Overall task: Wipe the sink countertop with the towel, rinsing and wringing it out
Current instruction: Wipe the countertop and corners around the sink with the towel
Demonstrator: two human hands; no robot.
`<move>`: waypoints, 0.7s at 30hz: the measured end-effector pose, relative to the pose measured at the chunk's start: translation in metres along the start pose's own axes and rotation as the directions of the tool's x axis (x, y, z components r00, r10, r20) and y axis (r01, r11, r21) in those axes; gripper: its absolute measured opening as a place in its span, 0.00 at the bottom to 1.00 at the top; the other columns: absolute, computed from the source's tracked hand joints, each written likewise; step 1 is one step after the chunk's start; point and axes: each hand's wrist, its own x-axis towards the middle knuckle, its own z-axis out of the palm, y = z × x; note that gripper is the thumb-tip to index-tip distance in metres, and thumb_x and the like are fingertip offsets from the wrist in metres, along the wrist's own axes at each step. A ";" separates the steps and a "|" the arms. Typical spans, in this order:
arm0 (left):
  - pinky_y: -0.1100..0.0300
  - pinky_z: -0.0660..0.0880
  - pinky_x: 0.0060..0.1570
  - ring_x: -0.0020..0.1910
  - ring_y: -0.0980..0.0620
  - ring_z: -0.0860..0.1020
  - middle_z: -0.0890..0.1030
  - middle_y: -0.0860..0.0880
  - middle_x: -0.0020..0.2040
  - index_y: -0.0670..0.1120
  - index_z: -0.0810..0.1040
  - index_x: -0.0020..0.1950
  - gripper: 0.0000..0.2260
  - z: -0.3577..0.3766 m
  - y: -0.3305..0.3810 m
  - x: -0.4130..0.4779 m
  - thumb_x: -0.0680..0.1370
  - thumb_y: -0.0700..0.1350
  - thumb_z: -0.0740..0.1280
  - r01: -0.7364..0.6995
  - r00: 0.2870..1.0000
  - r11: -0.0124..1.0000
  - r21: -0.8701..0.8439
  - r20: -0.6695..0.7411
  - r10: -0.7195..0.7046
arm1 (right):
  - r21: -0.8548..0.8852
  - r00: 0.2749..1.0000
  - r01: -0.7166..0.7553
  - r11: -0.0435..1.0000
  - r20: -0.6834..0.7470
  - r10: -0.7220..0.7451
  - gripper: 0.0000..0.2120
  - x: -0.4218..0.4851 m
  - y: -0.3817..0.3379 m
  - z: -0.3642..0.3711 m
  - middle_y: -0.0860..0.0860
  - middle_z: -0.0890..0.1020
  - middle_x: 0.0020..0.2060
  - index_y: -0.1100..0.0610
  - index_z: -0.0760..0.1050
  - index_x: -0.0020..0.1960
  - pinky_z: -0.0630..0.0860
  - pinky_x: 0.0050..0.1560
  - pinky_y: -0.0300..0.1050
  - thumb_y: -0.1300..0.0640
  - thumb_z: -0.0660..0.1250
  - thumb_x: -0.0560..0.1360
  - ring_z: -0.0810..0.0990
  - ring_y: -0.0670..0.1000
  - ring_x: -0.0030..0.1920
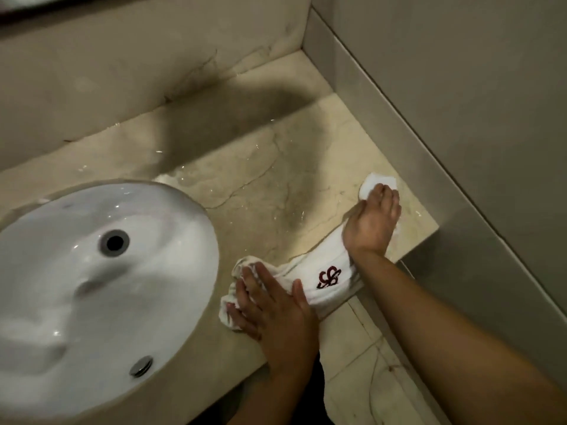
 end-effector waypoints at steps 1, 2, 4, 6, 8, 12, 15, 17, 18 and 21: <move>0.32 0.54 0.76 0.75 0.32 0.65 0.67 0.35 0.77 0.38 0.66 0.79 0.32 0.003 0.007 0.001 0.81 0.57 0.59 0.011 1.000 1.000 0.000 -0.008 -0.011 | 0.012 0.999 0.034 0.999 0.009 -0.034 0.31 0.010 0.000 0.001 0.63 0.65 0.78 0.67 0.61 0.79 0.51 0.81 0.58 0.53 0.46 0.80 0.57 0.63 0.80; 0.32 0.54 0.76 0.75 0.32 0.65 0.68 0.35 0.77 0.38 0.67 0.79 0.32 0.005 0.014 0.002 0.81 0.57 0.59 0.015 1.000 1.000 -0.001 -0.012 -0.015 | 0.027 0.997 0.072 0.997 0.017 -0.072 0.32 0.019 -0.002 0.002 0.63 0.65 0.78 0.67 0.62 0.79 0.52 0.81 0.58 0.52 0.46 0.80 0.58 0.63 0.80; 0.31 0.54 0.76 0.75 0.32 0.65 0.68 0.35 0.77 0.38 0.67 0.79 0.32 0.010 0.032 0.006 0.80 0.57 0.60 0.046 0.999 0.999 -0.009 -0.019 -0.047 | 0.057 0.988 0.150 0.987 0.030 -0.152 0.32 0.040 -0.007 0.004 0.63 0.66 0.77 0.66 0.63 0.78 0.54 0.81 0.58 0.52 0.45 0.80 0.59 0.63 0.79; 0.31 0.55 0.75 0.75 0.32 0.66 0.68 0.36 0.77 0.39 0.67 0.79 0.32 0.013 0.048 0.009 0.81 0.57 0.61 0.104 0.994 0.995 -0.010 -0.021 -0.104 | 0.083 0.977 0.207 0.975 0.036 -0.211 0.29 0.058 -0.014 0.008 0.63 0.70 0.75 0.66 0.67 0.76 0.58 0.79 0.58 0.53 0.48 0.80 0.63 0.64 0.77; 0.31 0.55 0.75 0.74 0.32 0.66 0.69 0.36 0.77 0.39 0.67 0.79 0.31 0.015 0.062 0.012 0.81 0.57 0.60 0.149 0.988 0.989 -0.006 -0.038 -0.149 | 0.070 0.970 0.242 0.968 0.009 -0.243 0.25 0.072 -0.020 0.012 0.62 0.74 0.70 0.64 0.72 0.73 0.64 0.75 0.55 0.55 0.53 0.80 0.69 0.63 0.71; 0.31 0.56 0.75 0.73 0.32 0.68 0.70 0.36 0.76 0.38 0.68 0.78 0.31 0.017 0.061 0.011 0.80 0.56 0.60 0.134 0.985 0.991 -0.002 -0.109 -0.134 | -0.037 0.966 0.260 0.965 -0.002 -0.260 0.22 0.068 -0.025 0.005 0.57 0.77 0.65 0.59 0.76 0.69 0.71 0.62 0.53 0.63 0.63 0.75 0.74 0.61 0.62; 0.32 0.54 0.76 0.73 0.32 0.69 0.69 0.36 0.76 0.38 0.68 0.78 0.32 0.012 0.058 0.008 0.80 0.57 0.59 0.100 0.990 0.995 0.022 -0.105 -0.098 | -0.008 0.984 0.168 0.986 -0.055 -0.169 0.22 0.061 -0.015 -0.012 0.57 0.79 0.61 0.58 0.79 0.65 0.73 0.53 0.55 0.66 0.63 0.73 0.75 0.61 0.57; 0.33 0.52 0.76 0.74 0.33 0.68 0.70 0.36 0.76 0.38 0.68 0.78 0.32 0.009 0.059 0.009 0.80 0.57 0.58 0.099 0.991 0.995 0.018 -0.096 -0.097 | -0.023 0.990 0.100 0.995 -0.100 -0.102 0.20 0.054 0.002 -0.024 0.57 0.79 0.60 0.56 0.80 0.63 0.74 0.51 0.55 0.68 0.64 0.74 0.75 0.61 0.54; 0.33 0.52 0.76 0.74 0.33 0.67 0.70 0.36 0.76 0.39 0.67 0.78 0.32 0.007 0.060 0.009 0.80 0.57 0.57 0.094 0.992 0.995 0.012 -0.086 -0.093 | -0.035 0.992 0.059 0.998 -0.110 -0.062 0.18 0.048 0.013 -0.030 0.56 0.79 0.60 0.55 0.80 0.62 0.74 0.50 0.55 0.67 0.64 0.75 0.75 0.61 0.55; 0.33 0.51 0.76 0.74 0.34 0.66 0.70 0.37 0.75 0.40 0.69 0.77 0.33 0.003 0.059 0.010 0.78 0.58 0.58 0.062 0.995 0.998 -0.008 -0.076 -0.062 | -0.034 0.987 -0.155 0.987 -0.038 0.154 0.16 0.023 0.039 -0.034 0.58 0.75 0.65 0.54 0.78 0.65 0.72 0.58 0.58 0.62 0.64 0.78 0.71 0.62 0.62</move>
